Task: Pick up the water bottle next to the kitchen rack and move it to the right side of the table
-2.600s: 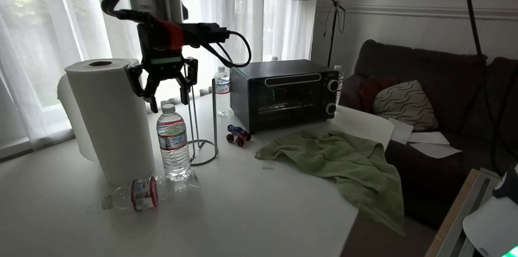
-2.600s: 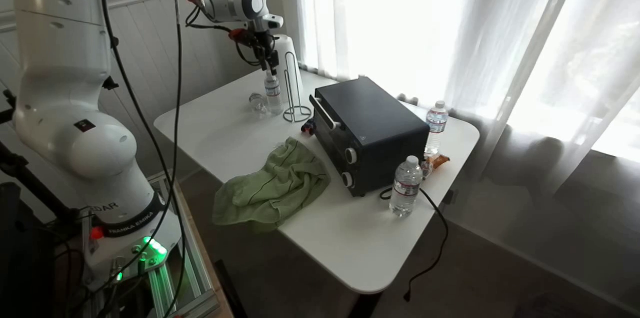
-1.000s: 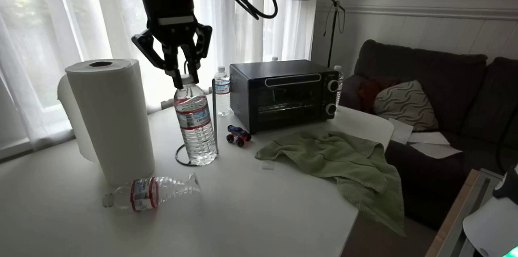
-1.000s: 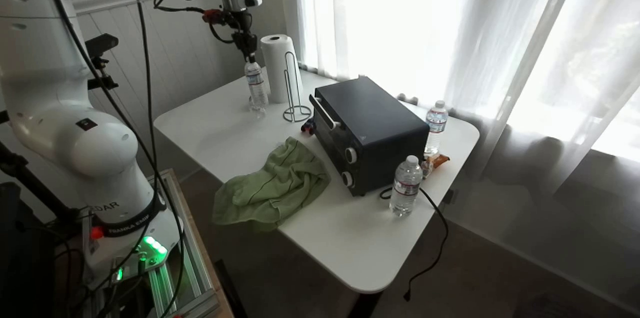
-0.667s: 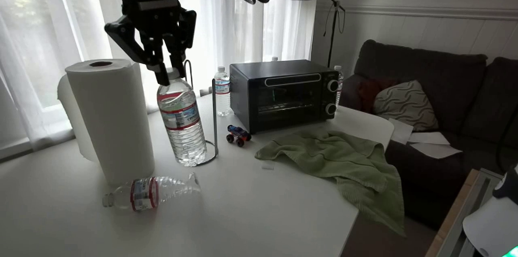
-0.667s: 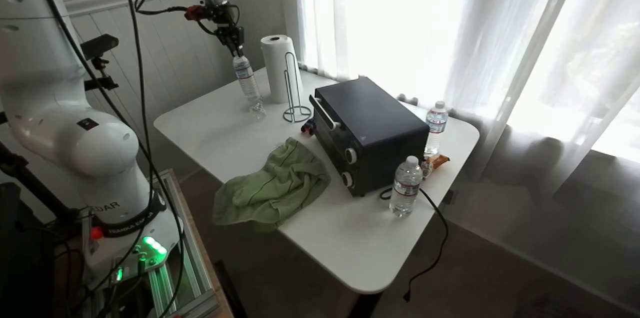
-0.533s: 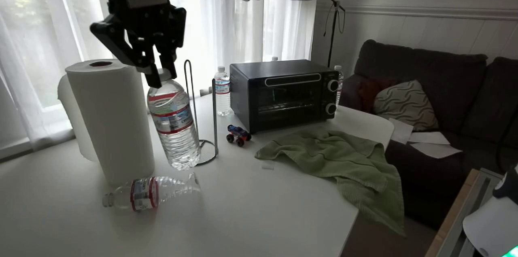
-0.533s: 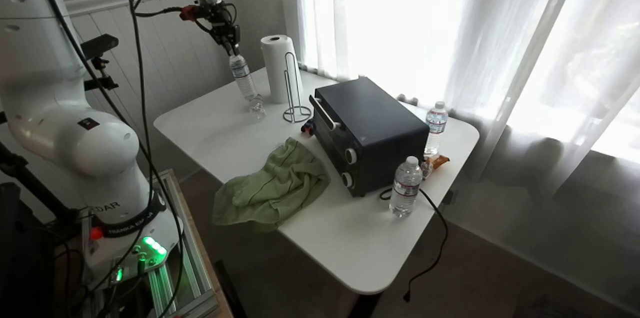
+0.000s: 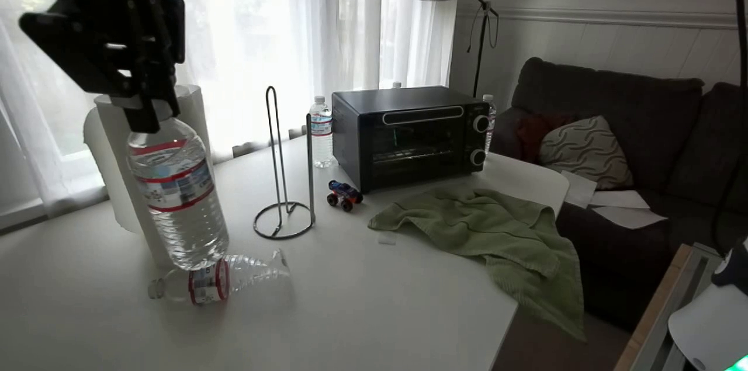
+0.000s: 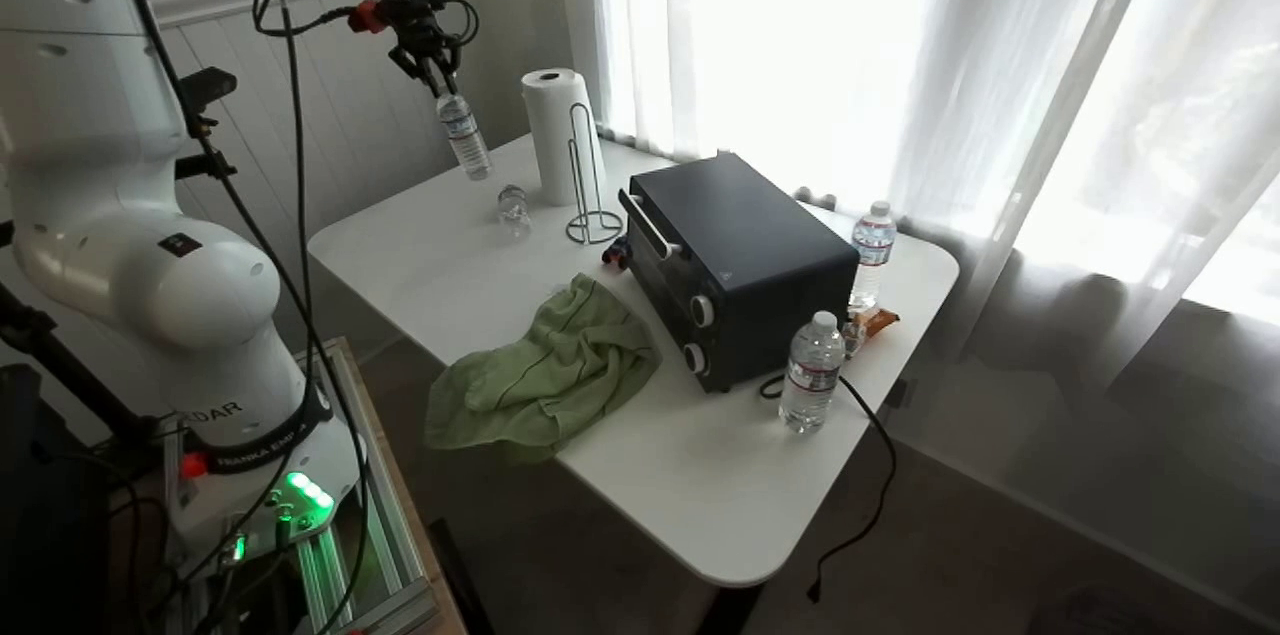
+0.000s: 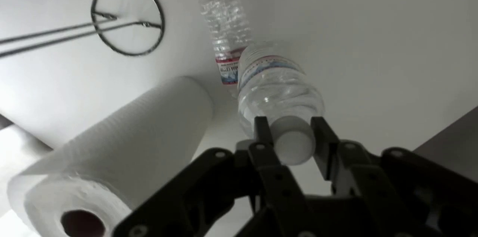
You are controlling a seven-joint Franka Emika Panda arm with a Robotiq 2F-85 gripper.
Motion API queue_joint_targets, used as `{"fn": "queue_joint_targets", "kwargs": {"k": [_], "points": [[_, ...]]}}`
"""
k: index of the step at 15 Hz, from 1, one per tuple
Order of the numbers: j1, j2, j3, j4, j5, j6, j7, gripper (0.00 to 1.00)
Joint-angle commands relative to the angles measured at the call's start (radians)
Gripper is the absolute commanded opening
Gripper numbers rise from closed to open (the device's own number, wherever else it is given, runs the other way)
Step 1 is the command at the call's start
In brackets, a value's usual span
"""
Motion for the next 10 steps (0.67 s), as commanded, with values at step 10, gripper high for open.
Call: {"fn": "queue_joint_targets", "kwargs": {"k": [10], "points": [[0.017, 0.095, 0.010, 0.084, 0.036, 0.091, -0.189, 0.08]]}}
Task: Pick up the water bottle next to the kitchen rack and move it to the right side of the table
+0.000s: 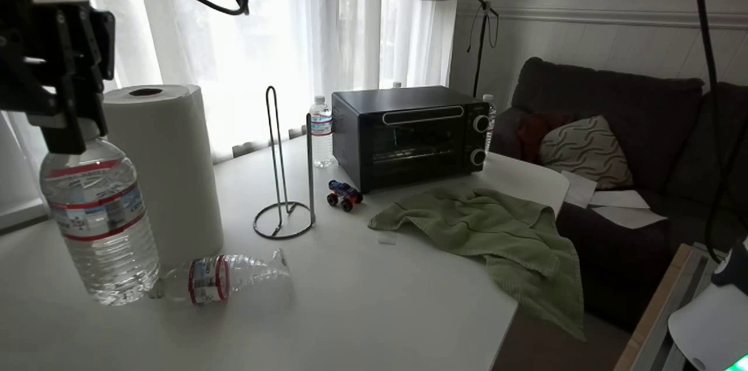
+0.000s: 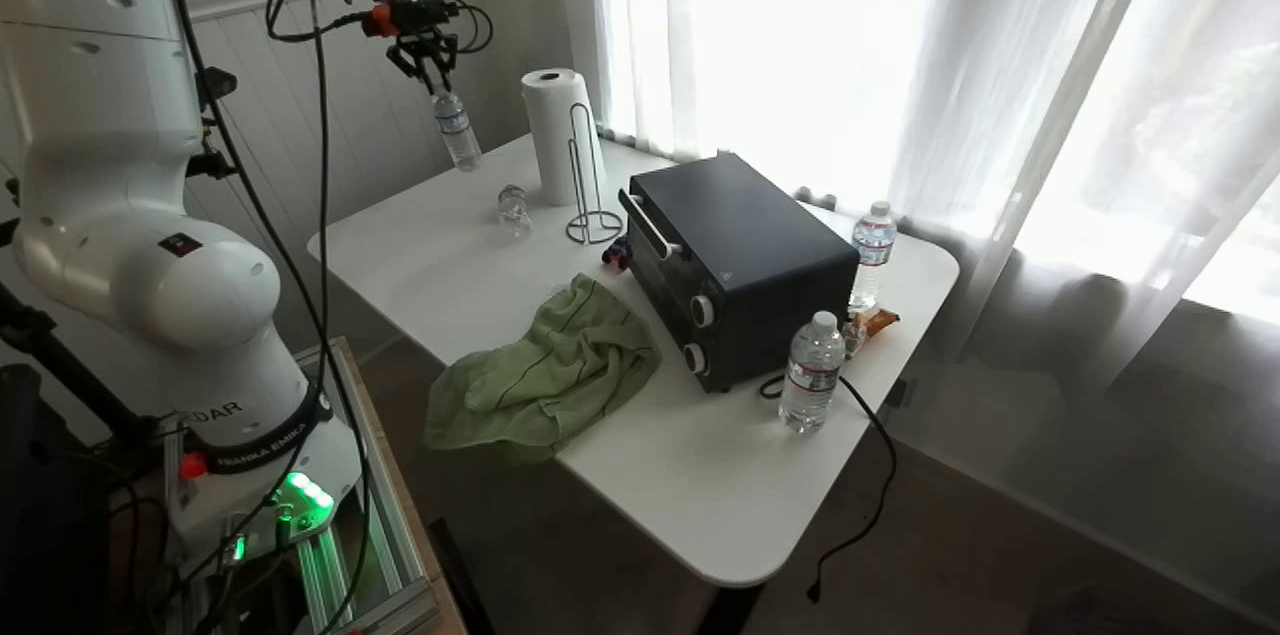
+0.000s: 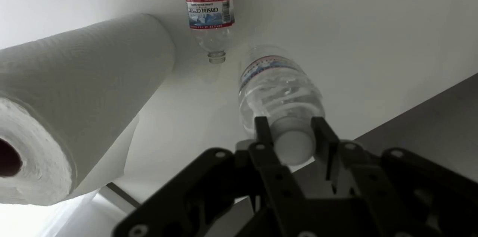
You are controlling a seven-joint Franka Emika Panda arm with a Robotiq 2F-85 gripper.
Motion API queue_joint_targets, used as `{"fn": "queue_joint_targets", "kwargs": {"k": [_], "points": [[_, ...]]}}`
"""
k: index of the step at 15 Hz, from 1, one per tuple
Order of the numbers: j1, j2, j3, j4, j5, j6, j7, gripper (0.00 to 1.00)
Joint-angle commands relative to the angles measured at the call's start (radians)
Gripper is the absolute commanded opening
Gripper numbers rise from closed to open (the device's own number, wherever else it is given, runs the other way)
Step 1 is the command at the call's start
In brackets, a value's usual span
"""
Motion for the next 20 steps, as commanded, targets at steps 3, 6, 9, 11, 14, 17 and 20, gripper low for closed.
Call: {"fn": "queue_joint_targets", "kwargs": {"k": [3, 6, 9, 11, 14, 17, 20], "points": [[0.032, 0.064, -0.003, 0.034, 0.024, 0.001, -0.038, 0.08], [0.058, 0.119, 0.005, 0.043, 0.024, 0.019, -0.087, 0.08], [0.108, 0.172, -0.004, 0.078, -0.011, 0.028, -0.149, 0.08], [0.140, 0.205, -0.006, 0.112, -0.019, 0.031, -0.201, 0.08], [0.185, 0.251, -0.008, 0.177, -0.013, -0.001, -0.273, 0.08], [0.226, 0.289, -0.012, 0.233, -0.010, -0.043, -0.335, 0.08], [0.265, 0.317, -0.038, 0.273, -0.033, -0.079, -0.369, 0.08]]}}
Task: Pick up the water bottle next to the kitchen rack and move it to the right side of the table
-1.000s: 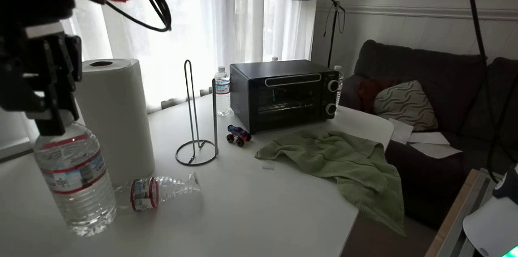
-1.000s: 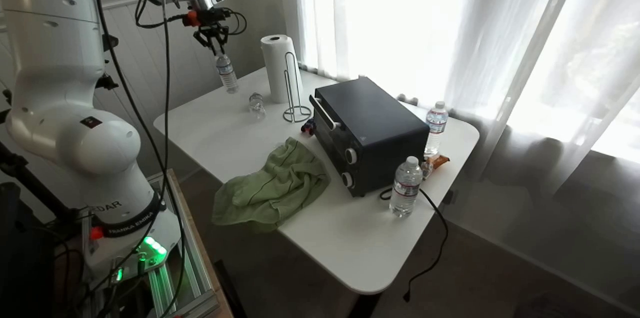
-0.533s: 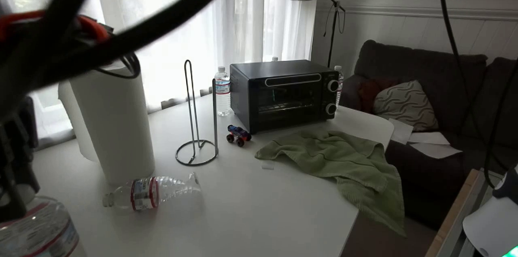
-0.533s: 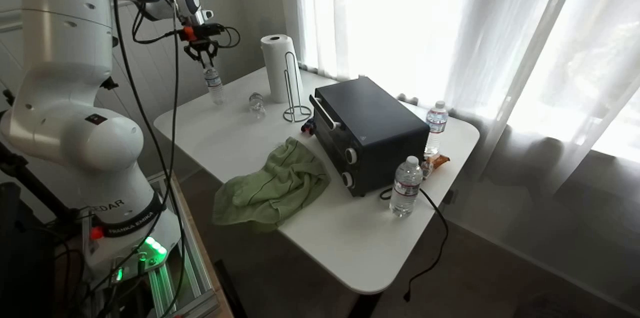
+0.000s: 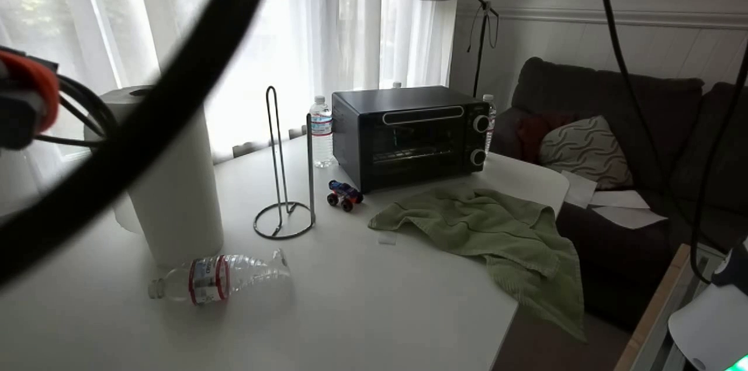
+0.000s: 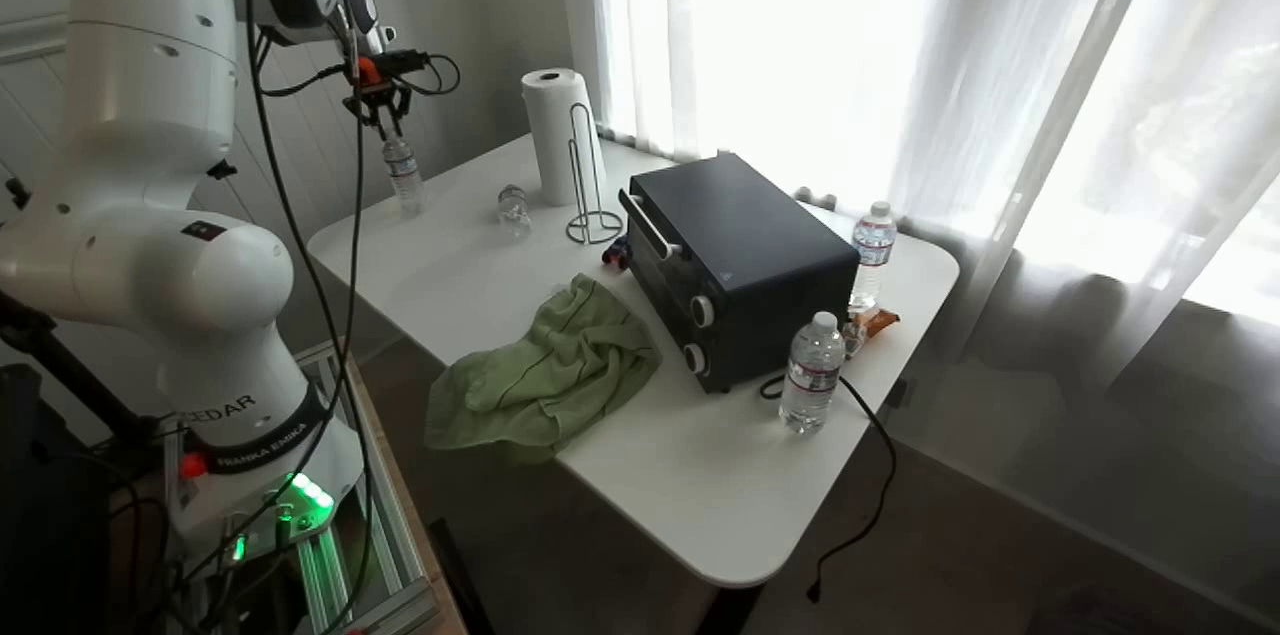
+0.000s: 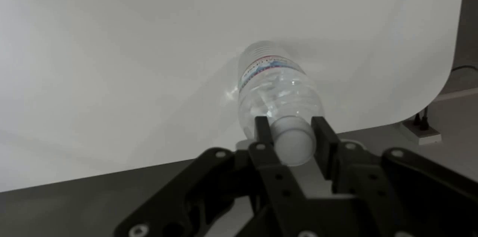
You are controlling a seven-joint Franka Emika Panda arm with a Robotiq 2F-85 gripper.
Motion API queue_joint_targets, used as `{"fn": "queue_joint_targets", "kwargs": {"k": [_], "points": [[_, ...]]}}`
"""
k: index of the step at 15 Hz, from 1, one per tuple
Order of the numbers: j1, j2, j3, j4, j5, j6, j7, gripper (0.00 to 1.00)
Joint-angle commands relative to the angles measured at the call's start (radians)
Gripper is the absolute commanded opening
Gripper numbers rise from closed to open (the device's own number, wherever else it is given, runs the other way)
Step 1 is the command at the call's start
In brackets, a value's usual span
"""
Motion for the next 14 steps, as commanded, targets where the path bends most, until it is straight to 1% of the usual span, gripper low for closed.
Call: {"fn": "queue_joint_targets", "kwargs": {"k": [1, 4, 5, 6, 8, 9, 12, 13, 14], "points": [[0.054, 0.041, -0.037, 0.098, -0.030, -0.072, -0.061, 0.08], [0.073, 0.065, -0.057, 0.127, -0.036, -0.087, -0.090, 0.08], [0.076, 0.072, -0.061, 0.136, -0.037, -0.085, -0.097, 0.41], [0.079, 0.076, -0.064, 0.147, -0.036, -0.089, -0.108, 0.58], [0.083, 0.065, -0.068, 0.152, -0.033, -0.087, -0.114, 0.70], [0.080, 0.053, -0.064, 0.147, -0.025, -0.078, -0.114, 0.79], [0.065, 0.000, -0.054, 0.111, 0.003, -0.030, -0.085, 0.98], [0.030, -0.037, -0.024, 0.066, 0.040, 0.006, -0.057, 1.00], [0.006, -0.055, -0.004, 0.048, 0.086, 0.025, -0.056, 1.00]]}}
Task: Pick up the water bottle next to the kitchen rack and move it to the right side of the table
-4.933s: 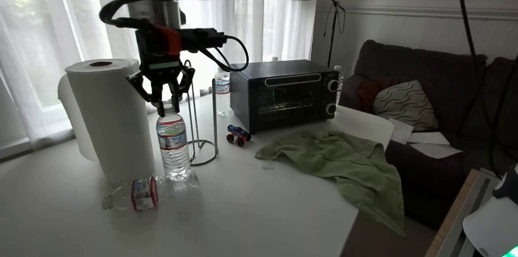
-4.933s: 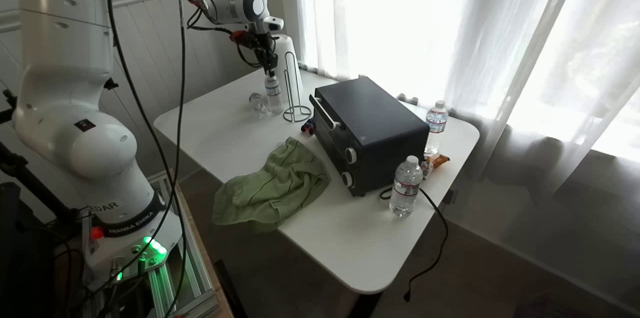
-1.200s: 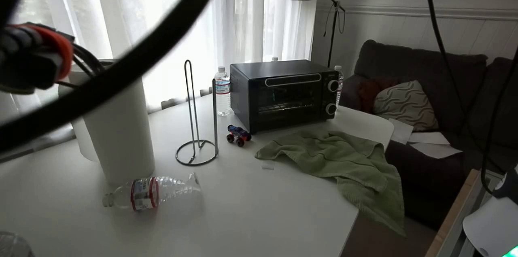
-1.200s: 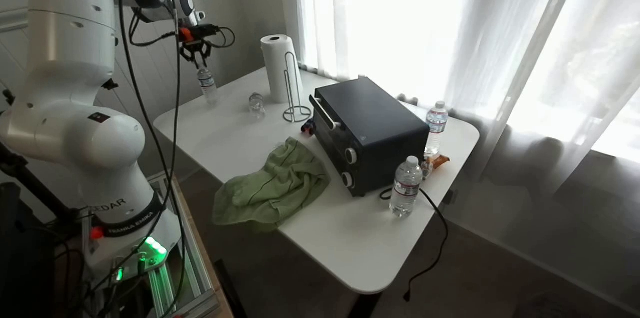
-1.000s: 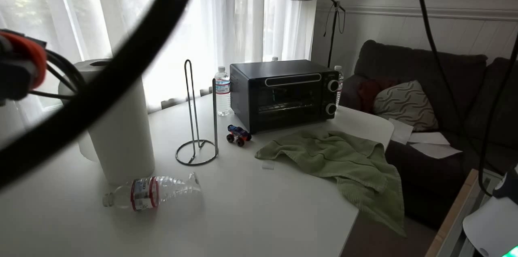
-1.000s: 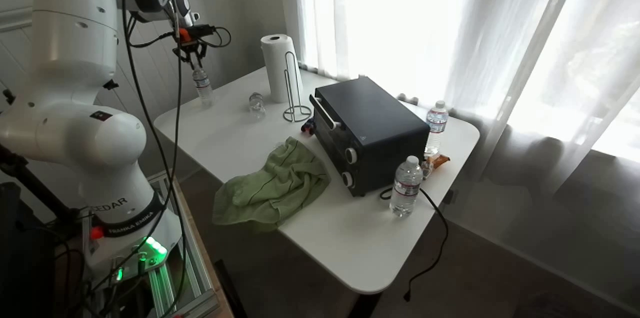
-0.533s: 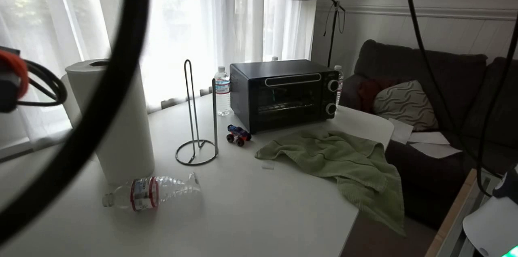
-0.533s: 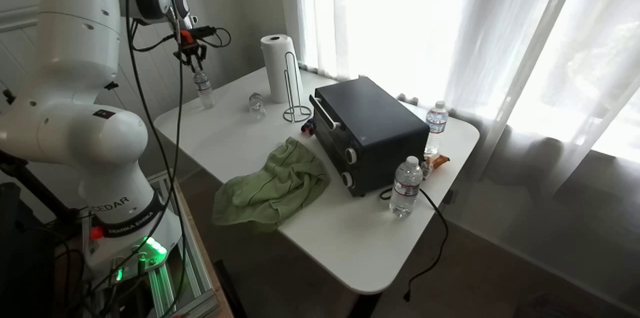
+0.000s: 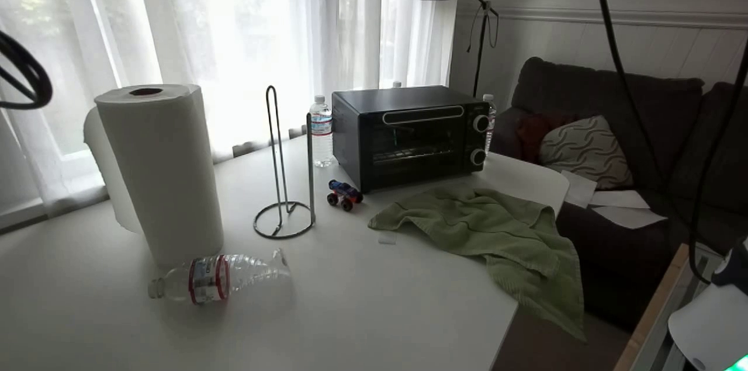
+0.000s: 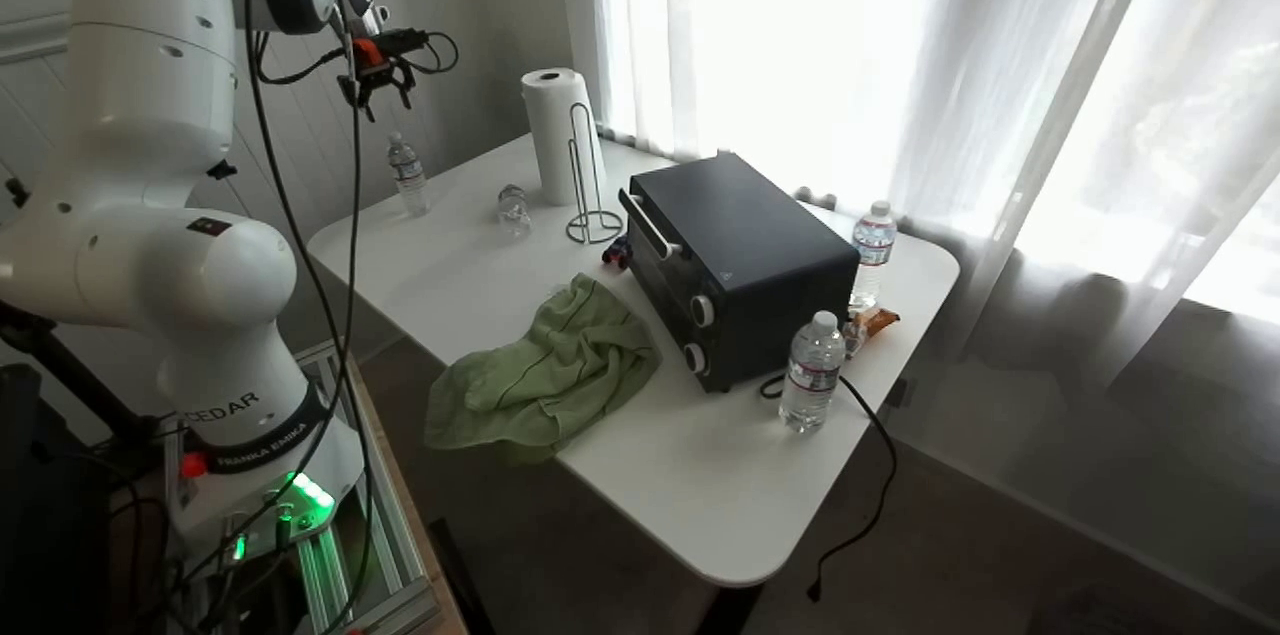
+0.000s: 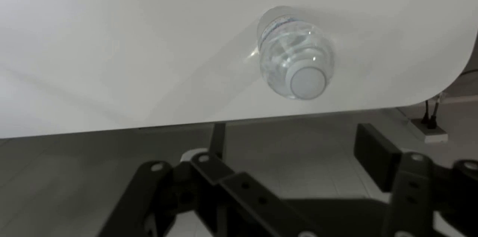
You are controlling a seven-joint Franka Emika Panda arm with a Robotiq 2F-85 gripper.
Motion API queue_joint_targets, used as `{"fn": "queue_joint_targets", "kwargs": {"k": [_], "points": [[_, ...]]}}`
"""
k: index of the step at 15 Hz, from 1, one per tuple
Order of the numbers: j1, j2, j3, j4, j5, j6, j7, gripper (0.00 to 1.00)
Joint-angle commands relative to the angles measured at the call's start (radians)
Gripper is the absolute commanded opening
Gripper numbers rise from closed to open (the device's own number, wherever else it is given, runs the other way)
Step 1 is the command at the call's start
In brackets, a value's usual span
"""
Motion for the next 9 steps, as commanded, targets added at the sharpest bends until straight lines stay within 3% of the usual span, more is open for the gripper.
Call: {"fn": "queue_joint_targets", "kwargs": {"k": [1, 9], "points": [[-0.067, -0.114, 0.035, -0.120, 0.115, 0.068, 0.086, 1.00], [-0.243, -0.317, 0.048, -0.488, 0.392, 0.181, 0.241, 1.00]]}}
